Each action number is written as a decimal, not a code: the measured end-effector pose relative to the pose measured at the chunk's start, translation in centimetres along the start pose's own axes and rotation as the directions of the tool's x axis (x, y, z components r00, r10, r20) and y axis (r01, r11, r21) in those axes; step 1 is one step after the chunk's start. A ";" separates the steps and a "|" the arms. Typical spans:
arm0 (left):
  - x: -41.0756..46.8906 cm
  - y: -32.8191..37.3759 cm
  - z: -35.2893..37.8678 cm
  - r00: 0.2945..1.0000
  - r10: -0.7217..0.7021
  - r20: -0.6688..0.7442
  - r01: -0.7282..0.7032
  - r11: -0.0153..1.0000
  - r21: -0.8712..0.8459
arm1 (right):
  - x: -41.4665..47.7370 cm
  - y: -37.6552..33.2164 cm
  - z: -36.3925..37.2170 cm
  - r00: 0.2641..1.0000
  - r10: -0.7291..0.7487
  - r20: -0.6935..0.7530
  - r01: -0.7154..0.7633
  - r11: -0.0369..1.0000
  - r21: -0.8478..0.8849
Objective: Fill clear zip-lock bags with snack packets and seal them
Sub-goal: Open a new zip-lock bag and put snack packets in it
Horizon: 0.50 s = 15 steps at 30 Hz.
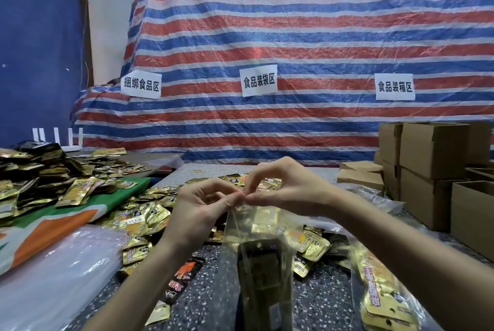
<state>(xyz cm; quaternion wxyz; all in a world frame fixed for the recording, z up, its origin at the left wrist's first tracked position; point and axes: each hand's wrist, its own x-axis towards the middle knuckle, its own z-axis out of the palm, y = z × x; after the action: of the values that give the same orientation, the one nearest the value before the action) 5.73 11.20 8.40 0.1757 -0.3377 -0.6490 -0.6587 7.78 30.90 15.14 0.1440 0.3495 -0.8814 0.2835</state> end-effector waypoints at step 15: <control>-0.4 0.8 0.6 0.997 0.071 0.040 -0.079 0.967 0.242 | -0.5 -0.2 0.7 0.995 0.012 -0.096 -0.017 0.998 -0.057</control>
<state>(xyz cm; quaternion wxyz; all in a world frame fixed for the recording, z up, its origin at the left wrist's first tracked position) 6.63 11.66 8.68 0.2304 -0.3482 -0.7143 -0.5617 8.24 30.55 14.43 0.1941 0.3248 -0.8838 0.2752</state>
